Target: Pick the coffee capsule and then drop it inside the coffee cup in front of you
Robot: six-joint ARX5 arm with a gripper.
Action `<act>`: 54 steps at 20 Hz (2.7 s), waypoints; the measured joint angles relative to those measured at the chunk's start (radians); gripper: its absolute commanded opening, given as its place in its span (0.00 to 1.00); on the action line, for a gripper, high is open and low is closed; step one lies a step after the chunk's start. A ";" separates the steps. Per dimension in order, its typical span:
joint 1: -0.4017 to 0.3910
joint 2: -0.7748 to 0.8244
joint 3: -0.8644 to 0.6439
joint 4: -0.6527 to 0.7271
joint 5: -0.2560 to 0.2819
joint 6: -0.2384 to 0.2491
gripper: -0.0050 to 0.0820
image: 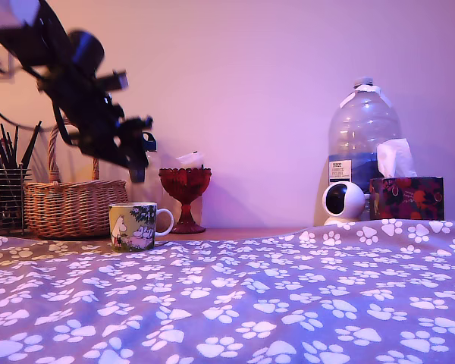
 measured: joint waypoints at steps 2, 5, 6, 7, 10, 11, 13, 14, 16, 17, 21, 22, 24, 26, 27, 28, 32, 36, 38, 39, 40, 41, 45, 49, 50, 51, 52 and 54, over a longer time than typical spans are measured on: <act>0.000 0.039 0.020 -0.023 -0.008 0.000 0.41; 0.000 0.080 0.044 -0.060 -0.022 0.000 0.41; 0.000 0.085 0.047 -0.070 -0.024 0.000 0.41; 0.000 0.085 0.047 -0.082 -0.026 0.000 0.41; 0.000 0.085 0.057 -0.096 -0.030 0.000 0.41; 0.000 0.085 0.058 -0.098 -0.030 0.000 0.41; 0.000 0.085 0.058 -0.117 -0.031 0.000 0.41; 0.000 0.085 0.058 -0.129 -0.031 0.000 0.41; 0.000 0.085 0.058 -0.136 -0.031 0.000 0.41; 0.000 0.085 0.058 -0.138 -0.031 0.000 0.41; 0.000 0.085 0.058 -0.142 -0.031 0.002 0.41; 0.000 0.085 0.058 -0.145 -0.031 0.002 0.41; 0.001 0.085 0.058 -0.150 -0.031 0.006 0.41; 0.003 0.085 0.058 -0.150 -0.031 0.006 0.41; 0.004 0.085 0.058 -0.151 -0.032 0.006 0.44; 0.009 0.085 0.058 -0.153 -0.032 0.006 0.57; 0.017 0.085 0.067 -0.199 -0.035 0.006 0.84; 0.023 0.085 0.073 -0.217 -0.024 0.009 0.83; 0.022 0.085 0.073 -0.228 -0.025 0.010 0.80; 0.022 0.083 0.073 -0.234 -0.025 0.010 0.74; 0.022 0.077 0.073 -0.248 -0.017 0.010 0.65; 0.022 0.067 0.073 -0.270 -0.009 0.010 0.52; 0.023 -0.004 0.073 -0.350 0.013 -0.012 0.05; 0.024 -0.067 0.073 -0.393 0.035 -0.013 0.04; 0.024 -0.074 0.073 -0.401 0.036 -0.013 0.04; 0.024 -0.077 0.073 -0.412 0.040 -0.013 0.04; 0.025 -0.081 0.073 -0.417 0.047 -0.014 0.04; 0.025 -0.109 0.042 -0.397 0.050 -0.014 0.04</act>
